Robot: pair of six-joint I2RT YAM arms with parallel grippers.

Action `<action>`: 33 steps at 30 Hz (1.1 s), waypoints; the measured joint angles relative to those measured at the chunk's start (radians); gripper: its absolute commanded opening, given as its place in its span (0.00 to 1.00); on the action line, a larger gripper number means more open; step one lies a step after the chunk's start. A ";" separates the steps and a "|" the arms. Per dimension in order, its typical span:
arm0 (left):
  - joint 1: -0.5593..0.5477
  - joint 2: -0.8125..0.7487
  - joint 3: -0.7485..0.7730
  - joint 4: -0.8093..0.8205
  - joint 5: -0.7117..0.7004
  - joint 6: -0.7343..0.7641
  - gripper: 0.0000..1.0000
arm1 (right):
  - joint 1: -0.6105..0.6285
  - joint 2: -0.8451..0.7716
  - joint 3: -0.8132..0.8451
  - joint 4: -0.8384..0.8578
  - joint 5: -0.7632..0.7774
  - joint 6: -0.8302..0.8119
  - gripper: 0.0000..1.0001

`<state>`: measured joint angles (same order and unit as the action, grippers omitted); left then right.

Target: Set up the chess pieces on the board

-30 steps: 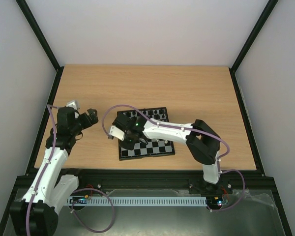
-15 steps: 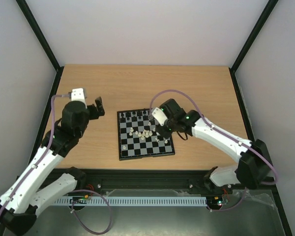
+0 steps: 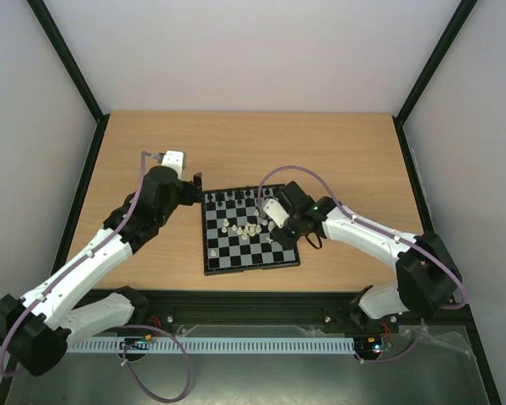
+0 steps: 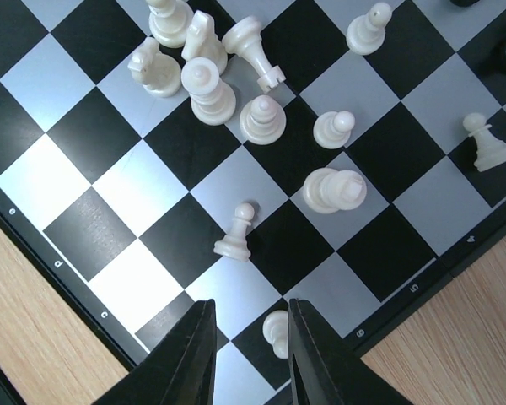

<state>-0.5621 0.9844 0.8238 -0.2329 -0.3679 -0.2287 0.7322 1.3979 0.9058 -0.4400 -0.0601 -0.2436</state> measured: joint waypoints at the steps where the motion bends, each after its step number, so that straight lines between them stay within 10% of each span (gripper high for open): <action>1: 0.000 0.017 0.020 -0.004 0.025 -0.006 0.82 | 0.000 0.008 0.000 0.003 -0.002 0.000 0.26; 31: -0.001 0.020 -0.031 -0.049 0.380 -0.162 0.72 | 0.011 0.208 0.008 0.069 -0.058 0.023 0.29; 33: -0.001 0.018 -0.034 -0.049 0.382 -0.164 0.93 | 0.021 0.214 0.011 0.073 -0.054 0.025 0.29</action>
<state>-0.5629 1.0027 0.7895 -0.2821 0.0139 -0.3923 0.7528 1.6119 0.9173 -0.3668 -0.1139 -0.2184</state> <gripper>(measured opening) 0.725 0.295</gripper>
